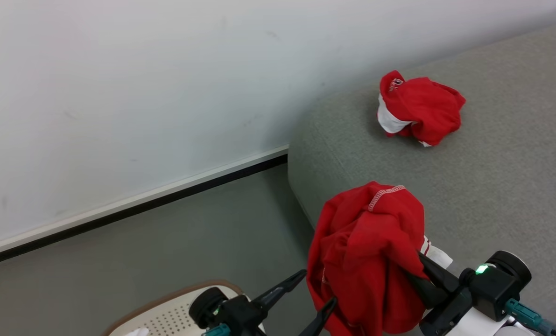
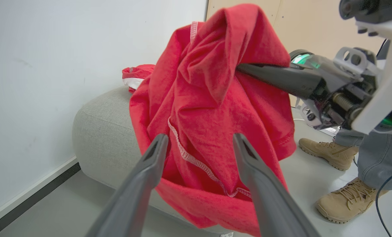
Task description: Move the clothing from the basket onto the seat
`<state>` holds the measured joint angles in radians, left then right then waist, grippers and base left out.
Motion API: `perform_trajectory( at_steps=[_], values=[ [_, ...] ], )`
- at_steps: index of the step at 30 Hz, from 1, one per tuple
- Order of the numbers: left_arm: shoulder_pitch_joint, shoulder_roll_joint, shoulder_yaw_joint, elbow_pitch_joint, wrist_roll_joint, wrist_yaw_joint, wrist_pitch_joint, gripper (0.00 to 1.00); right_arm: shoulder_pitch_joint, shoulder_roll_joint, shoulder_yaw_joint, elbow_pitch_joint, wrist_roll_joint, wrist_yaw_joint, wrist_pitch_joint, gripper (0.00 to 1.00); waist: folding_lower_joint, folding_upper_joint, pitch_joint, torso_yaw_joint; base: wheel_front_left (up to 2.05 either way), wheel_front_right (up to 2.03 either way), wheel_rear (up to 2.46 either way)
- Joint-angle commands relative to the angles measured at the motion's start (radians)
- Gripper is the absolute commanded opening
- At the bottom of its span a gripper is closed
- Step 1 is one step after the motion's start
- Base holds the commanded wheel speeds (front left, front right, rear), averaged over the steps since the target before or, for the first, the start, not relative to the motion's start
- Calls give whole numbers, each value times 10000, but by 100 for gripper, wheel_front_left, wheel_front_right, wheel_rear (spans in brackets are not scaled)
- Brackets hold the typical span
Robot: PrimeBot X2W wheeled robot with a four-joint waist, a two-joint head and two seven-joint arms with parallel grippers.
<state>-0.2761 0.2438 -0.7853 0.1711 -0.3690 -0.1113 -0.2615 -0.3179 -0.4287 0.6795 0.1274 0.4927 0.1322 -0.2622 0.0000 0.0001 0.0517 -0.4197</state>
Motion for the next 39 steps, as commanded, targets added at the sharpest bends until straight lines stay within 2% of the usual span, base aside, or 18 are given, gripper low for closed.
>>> perform_trajectory(
  at_steps=[1,8,16,20,27,34,39],
  values=[
    [-100,17,-3,51,178,-13,-21,100,142,48,-67,-56,-50,-30,-37,0,0,-1,110,-225,0,0,0],
    [-187,-18,8,179,193,-74,-32,100,247,83,-342,-140,-191,-30,-37,0,0,-1,215,-399,0,0,0],
    [-447,48,112,168,288,-103,-30,100,82,275,-1043,-215,-480,-30,-37,0,0,-1,872,-160,0,0,0],
    [-816,152,64,222,364,-100,-13,100,-205,459,-1729,-264,-618,-30,-37,0,0,-1,1565,47,0,0,0],
    [-1853,218,16,304,563,-143,166,100,-1332,594,-3523,6,-1231,-30,-36,0,0,-1,2933,572,0,0,0],
    [-2724,253,12,448,676,-162,248,100,-3645,56,-5299,893,-1687,-30,-36,0,0,-1,4196,1206,0,0,0],
    [-3084,90,-23,688,794,-51,247,100,-5433,-914,-6636,2076,-2034,-30,-36,0,0,-1,4766,1790,0,0,0]
  ],
)
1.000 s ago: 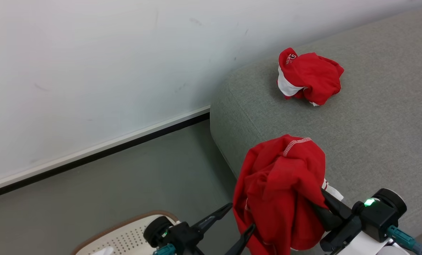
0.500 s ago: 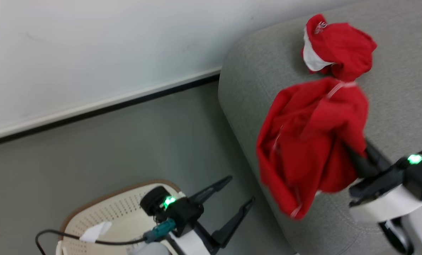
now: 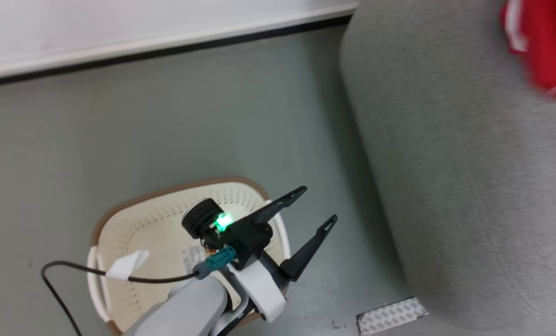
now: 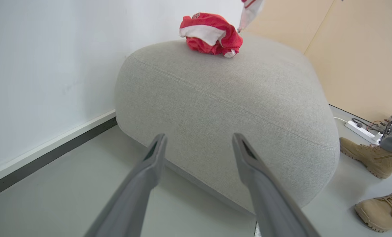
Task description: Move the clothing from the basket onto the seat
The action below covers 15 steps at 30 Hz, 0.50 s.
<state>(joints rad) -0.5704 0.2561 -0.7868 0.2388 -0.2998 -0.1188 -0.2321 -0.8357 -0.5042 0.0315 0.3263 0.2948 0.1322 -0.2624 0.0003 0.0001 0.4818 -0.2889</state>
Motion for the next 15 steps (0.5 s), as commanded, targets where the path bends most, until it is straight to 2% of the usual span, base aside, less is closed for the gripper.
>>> perform_trajectory(
  at_steps=[1,5,9,15],
  values=[
    [-168,-38,-2,41,104,40,-59,100,-577,-289,-414,391,-87,-30,-34,0,-3,-1,551,579,0,0,0],
    [-254,29,51,72,124,129,-77,100,-1751,-879,-1323,1781,-279,-30,-19,0,-3,-1,897,934,0,0,0],
    [-403,75,106,-6,157,207,-26,100,-2428,-1107,-2071,3343,-538,-30,-17,0,-3,-1,1246,1253,0,0,0],
    [-691,18,152,-211,207,357,52,100,-2299,-549,-3322,5248,-1276,-30,-19,0,-3,-1,1721,1571,0,0,0]
  ],
)
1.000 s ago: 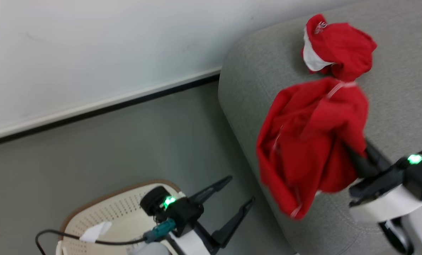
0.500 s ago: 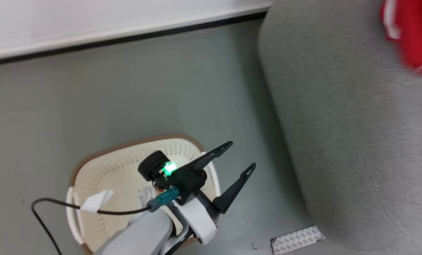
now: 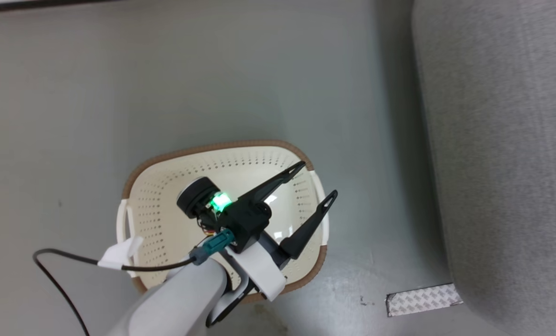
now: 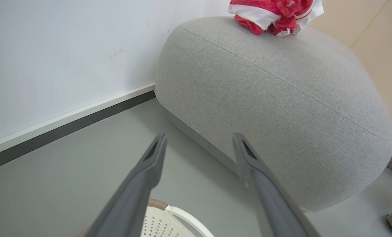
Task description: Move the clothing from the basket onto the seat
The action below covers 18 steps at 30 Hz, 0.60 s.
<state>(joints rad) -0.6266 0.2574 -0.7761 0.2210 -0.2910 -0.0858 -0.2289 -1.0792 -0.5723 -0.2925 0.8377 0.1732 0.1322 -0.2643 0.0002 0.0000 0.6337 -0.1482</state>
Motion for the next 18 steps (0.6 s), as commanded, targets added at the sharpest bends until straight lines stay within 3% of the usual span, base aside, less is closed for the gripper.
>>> perform_trajectory(
  at_steps=[1,4,5,6,14,18],
  values=[
    [-172,0,47,-61,136,38,25,100,252,266,-283,362,-240,-30,2,0,-2,0,250,189,0,0,0],
    [-249,-56,24,-83,134,96,24,100,469,617,-824,774,-714,-30,0,0,-2,0,279,218,0,0,0],
    [-275,-71,18,-81,133,119,17,100,508,684,-1013,710,-936,-30,-1,40,-2,0,268,220,0,0,0],
    [-284,-80,14,-61,128,129,0,100,622,806,-1153,719,-1128,-30,0,100,-2,0,232,217,0,0,0],
    [66,-79,190,262,-168,255,-211,100,1549,1411,-1266,-334,-1679,-30,0,100,-2,0,-470,12,0,0,0],
    [550,-83,534,577,-437,483,-305,100,2722,1624,-808,-1564,-1778,-30,5,100,-2,0,-1225,-144,0,0,0]
  ],
)
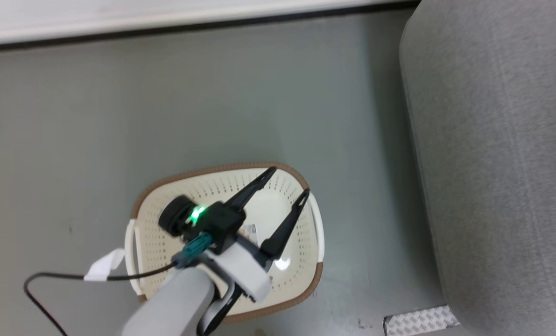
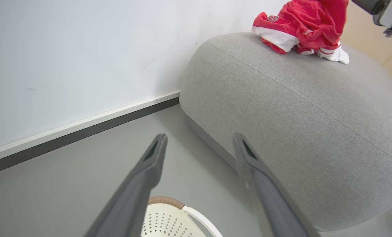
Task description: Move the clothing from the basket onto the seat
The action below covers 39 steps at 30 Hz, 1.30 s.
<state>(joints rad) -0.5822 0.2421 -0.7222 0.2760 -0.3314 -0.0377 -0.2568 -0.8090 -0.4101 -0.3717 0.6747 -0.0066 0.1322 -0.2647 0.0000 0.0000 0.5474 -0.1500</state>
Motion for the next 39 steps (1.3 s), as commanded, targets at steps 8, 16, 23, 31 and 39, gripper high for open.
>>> perform_trajectory(
  at_steps=[8,16,23,31,39],
  values=[
    [1875,73,1173,80,-502,279,-76,100,2978,714,1112,-2775,451,-30,9,100,0,0,-2190,-279,0,0,0],
    [4104,-220,3278,-399,-568,553,-74,100,5624,2060,2273,-4695,701,-30,9,100,0,0,-3884,57,0,0,0],
    [5697,-582,4639,-572,1,328,-75,100,7580,3164,2794,-5528,661,-30,9,100,0,0,-5157,713,0,0,0],
    [6503,-913,6194,-613,671,353,-76,100,8607,3557,3337,-5590,558,-30,9,100,0,0,-5566,1016,0,0,0],
    [6843,-1258,7246,-355,1296,326,-76,100,9110,3590,3818,-5098,889,-30,7,100,0,0,-5808,975,0,0,0]
  ],
)
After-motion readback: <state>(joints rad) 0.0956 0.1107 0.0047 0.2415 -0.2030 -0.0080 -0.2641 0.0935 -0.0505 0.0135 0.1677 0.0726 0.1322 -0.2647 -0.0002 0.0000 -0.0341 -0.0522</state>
